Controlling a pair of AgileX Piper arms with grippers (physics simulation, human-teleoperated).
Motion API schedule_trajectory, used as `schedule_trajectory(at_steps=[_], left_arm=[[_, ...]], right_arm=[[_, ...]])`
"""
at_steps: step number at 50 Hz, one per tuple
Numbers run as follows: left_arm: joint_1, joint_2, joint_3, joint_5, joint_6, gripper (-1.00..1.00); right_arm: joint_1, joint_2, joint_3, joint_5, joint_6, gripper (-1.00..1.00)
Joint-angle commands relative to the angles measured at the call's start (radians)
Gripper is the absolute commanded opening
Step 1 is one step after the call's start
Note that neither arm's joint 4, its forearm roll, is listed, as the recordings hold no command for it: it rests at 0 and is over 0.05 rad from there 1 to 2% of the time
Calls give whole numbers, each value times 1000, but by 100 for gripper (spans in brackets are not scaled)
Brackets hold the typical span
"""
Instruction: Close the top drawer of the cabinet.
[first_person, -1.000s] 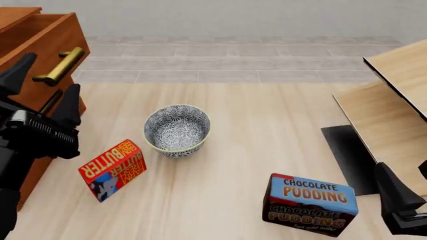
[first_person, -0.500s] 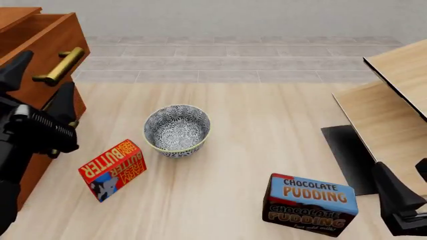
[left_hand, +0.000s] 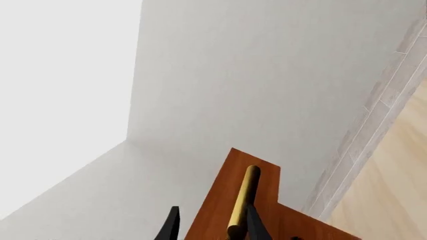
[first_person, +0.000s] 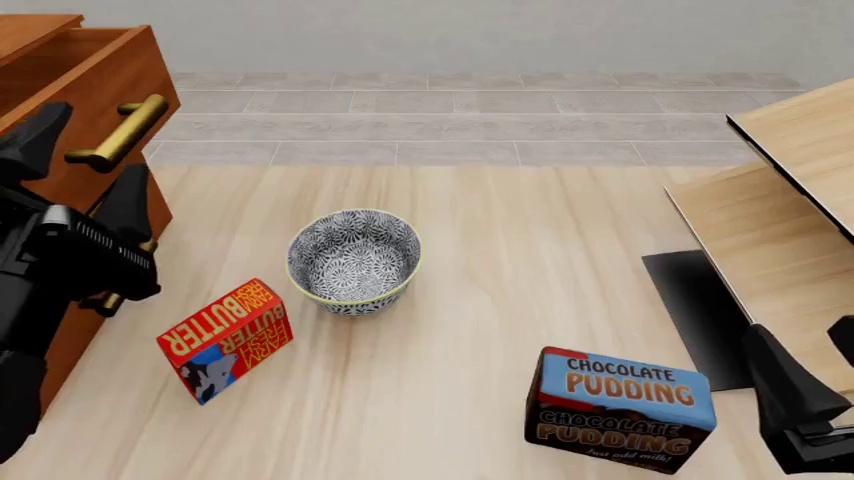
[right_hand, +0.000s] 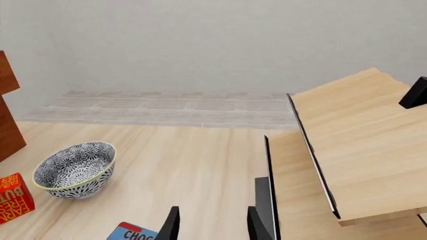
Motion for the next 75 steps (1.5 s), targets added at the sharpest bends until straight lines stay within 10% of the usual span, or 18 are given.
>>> schedule_trajectory(at_steps=[1,75], left_arm=[[11,16,-5,0,5,100],[73,84,-44,0,15,100]], right_arm=[[2,0,1,-2,-1,100],[-12,0,-8,-7,-3,100]])
